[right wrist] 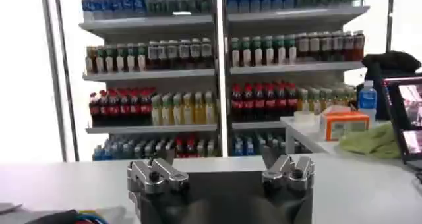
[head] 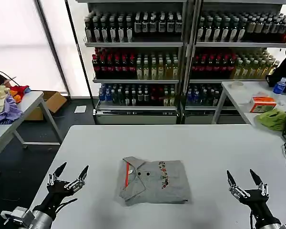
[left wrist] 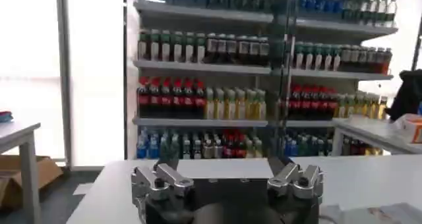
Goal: Fold and organize the clothes.
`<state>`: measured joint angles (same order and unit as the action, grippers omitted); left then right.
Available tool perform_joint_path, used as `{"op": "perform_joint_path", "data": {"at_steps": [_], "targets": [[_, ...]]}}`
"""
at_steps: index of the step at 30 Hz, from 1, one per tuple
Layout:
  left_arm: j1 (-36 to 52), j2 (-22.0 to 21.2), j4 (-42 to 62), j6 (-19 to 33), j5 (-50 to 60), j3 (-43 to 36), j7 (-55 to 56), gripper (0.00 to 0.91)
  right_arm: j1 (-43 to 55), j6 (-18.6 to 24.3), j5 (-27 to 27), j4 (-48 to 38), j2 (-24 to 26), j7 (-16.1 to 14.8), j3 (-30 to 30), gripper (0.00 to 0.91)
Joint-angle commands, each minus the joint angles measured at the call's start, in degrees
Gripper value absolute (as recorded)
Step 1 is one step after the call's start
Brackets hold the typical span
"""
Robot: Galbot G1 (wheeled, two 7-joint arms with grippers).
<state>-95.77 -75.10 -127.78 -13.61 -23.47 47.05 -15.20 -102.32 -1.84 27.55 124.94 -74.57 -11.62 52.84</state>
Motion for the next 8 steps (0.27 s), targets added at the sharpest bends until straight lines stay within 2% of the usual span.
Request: {"op": "perform_joint_path", "data": {"at_steps": [1, 8], "targets": [[-3.45, -3.03, 0.45, 8.82, 8.59, 0.63, -4.71, 0.907, -2.27, 0.8, -6.15, 1.13, -3.21, -0.9, -2.37, 0.907], [-4.43, -3.01, -0.63, 6.98, 5.8, 1.07, -4.51, 0.907, -1.12, -0.41, -5.32, 0.89, -2.65, 0.1, -2.7, 0.907]]}}
